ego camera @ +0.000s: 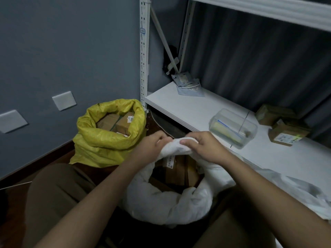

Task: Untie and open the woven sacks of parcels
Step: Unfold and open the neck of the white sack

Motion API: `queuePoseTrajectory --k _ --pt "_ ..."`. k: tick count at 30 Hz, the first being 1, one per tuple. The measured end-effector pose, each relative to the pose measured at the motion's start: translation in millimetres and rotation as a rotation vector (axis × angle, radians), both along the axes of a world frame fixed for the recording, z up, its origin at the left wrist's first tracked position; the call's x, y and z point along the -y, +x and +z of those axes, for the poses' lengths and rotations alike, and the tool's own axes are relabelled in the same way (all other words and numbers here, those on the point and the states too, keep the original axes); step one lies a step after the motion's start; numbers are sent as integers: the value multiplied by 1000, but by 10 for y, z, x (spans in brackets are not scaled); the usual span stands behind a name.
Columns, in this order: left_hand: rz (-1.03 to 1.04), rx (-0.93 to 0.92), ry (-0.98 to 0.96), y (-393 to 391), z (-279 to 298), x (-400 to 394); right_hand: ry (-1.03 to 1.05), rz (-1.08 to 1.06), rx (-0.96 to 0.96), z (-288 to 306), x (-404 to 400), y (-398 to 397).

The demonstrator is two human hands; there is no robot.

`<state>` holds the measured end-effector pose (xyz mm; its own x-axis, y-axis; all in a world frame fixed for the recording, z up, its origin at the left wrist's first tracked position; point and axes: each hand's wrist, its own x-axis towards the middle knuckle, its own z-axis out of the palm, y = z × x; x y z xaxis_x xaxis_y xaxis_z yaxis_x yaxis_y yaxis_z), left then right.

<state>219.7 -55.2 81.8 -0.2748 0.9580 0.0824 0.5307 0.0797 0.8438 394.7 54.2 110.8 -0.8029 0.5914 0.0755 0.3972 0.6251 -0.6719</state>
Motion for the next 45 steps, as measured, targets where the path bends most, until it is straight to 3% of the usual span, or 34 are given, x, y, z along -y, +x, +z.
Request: queuePoseTrajectory --k 2,4,7,8,9,11,13,14,15,16,18,19,21,24,26,28,29,31,34,36,38,40,42,44,45 --pt "-57 -345 -7 125 -35 -5 -285 -114 -27 -35 -4 -72" --pt "-118 -404 42 192 -83 -27 -513 -129 -24 -24 -36 -70" --pt "-106 84 50 8 -93 -80 -338 36 -5 -4 -70 40" --pt "-87 197 19 -60 -98 -99 -280 50 1 -23 -71 57" --pt "-92 189 -16 -85 -99 -119 -257 53 10 -35 -62 53" --pt "-114 -102 -105 -3 -118 -127 -291 6 39 -97 -81 1" --pt "-120 -531 -28 133 -190 -110 -560 -74 72 -103 -110 -41" --pt "-135 -598 58 172 -227 -113 -676 -91 91 -96 -119 -45" --pt "-150 -538 101 177 -251 -115 -707 -78 99 -92 -130 -28" --pt "-153 -355 97 134 -257 -129 -636 -55 111 -103 -156 8" --pt "-111 -31 17 -2 -252 -218 -354 -52 98 -125 -185 82" --pt "-106 20 -11 -43 -228 -245 -243 -57 80 -143 -187 98" --pt "-130 -131 -38 1 -171 -265 -236 -72 0 -236 -181 100" --pt "-198 -452 2 139 -200 -264 -688 -160 -129 -288 -197 74" --pt "-218 -302 58 73 -266 -291 -691 -122 -71 -302 -237 133" --pt "-157 -4 9 -81 -296 -360 -476 -85 14 -286 -280 197" --pt "-134 43 -23 -126 -302 -385 -371 -93 60 -285 -284 207" --pt "-158 -143 -52 -81 -258 -423 -318 -110 119 -307 -286 184" --pt "-252 -536 -63 164 -262 -467 -676 -189 94 -341 -316 113" --pt "-272 -506 -36 238 -352 -510 -773 -205 102 -323 -334 151" --pt "-207 -193 -134 162 -364 -568 -548 -157 122 -326 -395 242" --pt "-170 -53 -205 108 -340 -616 -331 -157 143 -359 -402 293" --pt "-234 -251 -192 178 -296 -641 -322 -157 141 -441 -398 258" --pt "-301 -495 -95 298 -312 -652 -581 -224 45 -459 -403 201" --pt "-303 -512 -65 312 -348 -671 -664 -233 19 -440 -411 205"
